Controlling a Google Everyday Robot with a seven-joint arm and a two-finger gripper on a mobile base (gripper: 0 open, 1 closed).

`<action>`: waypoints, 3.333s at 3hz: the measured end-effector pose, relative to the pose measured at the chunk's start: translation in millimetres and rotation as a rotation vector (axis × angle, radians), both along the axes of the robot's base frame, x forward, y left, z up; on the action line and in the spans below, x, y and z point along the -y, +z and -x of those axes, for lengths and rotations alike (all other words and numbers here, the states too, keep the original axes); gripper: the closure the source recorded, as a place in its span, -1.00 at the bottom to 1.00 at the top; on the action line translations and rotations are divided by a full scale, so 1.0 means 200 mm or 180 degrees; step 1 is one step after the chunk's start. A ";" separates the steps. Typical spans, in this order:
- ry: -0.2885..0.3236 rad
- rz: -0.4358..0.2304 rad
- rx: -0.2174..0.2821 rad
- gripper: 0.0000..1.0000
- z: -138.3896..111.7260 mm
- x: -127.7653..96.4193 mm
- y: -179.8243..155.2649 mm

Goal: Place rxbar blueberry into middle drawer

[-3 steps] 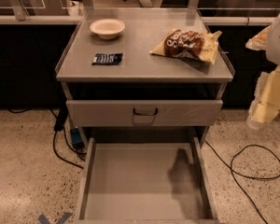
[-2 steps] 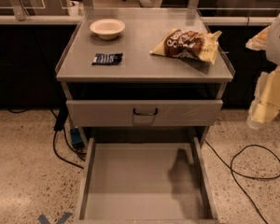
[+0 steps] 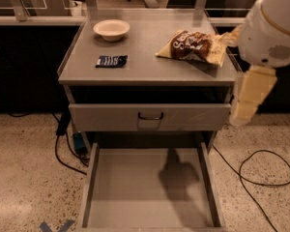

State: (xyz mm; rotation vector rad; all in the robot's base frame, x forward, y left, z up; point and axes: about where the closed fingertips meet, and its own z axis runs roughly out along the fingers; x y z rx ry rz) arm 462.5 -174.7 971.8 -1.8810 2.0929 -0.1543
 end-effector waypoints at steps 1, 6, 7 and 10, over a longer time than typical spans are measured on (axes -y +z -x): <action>0.0290 0.0022 0.0066 -1.00 -0.19 -0.18 -0.03; 0.1146 -0.0068 0.0287 -1.00 -0.95 -0.74 -0.12; 0.1368 -0.0050 0.0065 -1.00 -1.34 -1.03 -0.24; 0.1410 -0.0215 0.0221 -1.00 -1.48 -1.15 -0.23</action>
Offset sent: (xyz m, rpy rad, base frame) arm 0.1396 0.1009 -0.0284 -0.0348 -0.1122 0.2159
